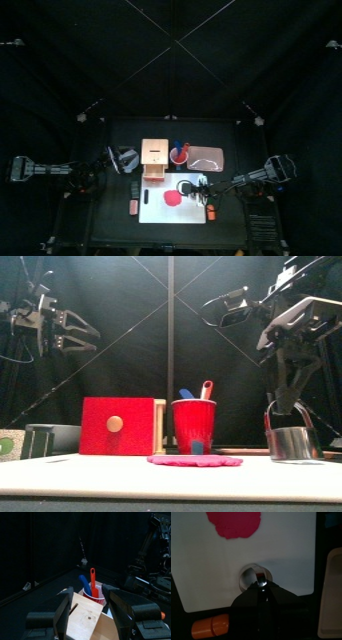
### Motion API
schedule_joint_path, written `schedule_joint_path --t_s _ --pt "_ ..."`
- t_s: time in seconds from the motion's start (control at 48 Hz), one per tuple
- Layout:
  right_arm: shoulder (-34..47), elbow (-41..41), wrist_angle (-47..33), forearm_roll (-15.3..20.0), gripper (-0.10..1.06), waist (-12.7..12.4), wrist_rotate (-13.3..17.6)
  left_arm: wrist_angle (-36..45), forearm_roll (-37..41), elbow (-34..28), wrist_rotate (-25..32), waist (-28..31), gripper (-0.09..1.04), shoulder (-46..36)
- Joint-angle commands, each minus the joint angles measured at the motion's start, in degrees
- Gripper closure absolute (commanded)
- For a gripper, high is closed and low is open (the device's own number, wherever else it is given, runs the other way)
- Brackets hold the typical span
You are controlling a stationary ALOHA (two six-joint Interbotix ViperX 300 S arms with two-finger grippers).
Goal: Get the cutter from the drawer then cut the dough then place the extra dough in the bowl
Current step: Place the cutter on the board
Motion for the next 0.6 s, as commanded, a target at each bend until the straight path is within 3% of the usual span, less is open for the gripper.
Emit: schedule_joint_path --t_s 0.021,0.396,0.604 --pt "0.2 -1.7 -0.4 0.9 0.55 -0.1 0.1 -0.2 -0.4 -1.3 0.1 0.2 0.09 0.1" --pt "0.6 -3.2 -0.6 3.4 0.32 -0.3 0.2 0.7 -0.7 -1.0 0.2 0.2 0.09 0.1" --pt "0.4 -4.2 0.0 2.7 0.23 -0.1 0.2 1.4 -0.8 -1.2 0.1 0.2 0.09 0.1"
